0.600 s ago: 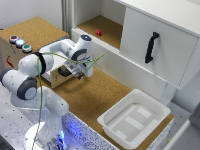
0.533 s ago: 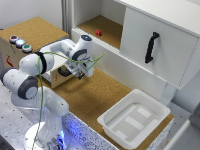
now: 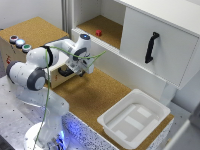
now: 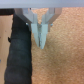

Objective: Push the handle of the drawer

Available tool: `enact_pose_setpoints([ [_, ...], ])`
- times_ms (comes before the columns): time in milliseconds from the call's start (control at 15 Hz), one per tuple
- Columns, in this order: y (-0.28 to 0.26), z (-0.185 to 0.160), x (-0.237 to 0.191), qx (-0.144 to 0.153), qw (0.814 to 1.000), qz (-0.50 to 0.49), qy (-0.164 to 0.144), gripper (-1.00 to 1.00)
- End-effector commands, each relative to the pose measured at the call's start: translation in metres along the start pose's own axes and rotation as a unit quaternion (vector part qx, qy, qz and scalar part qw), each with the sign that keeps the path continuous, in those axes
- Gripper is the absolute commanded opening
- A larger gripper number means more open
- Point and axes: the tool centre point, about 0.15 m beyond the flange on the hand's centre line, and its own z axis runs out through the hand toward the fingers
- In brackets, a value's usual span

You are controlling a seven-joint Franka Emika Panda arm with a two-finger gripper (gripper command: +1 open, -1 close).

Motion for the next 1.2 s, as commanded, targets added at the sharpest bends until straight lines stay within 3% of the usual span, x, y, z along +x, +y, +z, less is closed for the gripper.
enact_pose_setpoints([
  [0, -0.056, 0.009, 0.015, -0.013, 0.999, 0.003, -0.033, -1.00],
  [467, -0.117, 0.009, -0.007, 0.010, 0.999, -0.013, -0.032, -1.00],
  [1133, -0.120, 0.009, -0.007, 0.012, 0.999, -0.014, -0.033, -1.00],
])
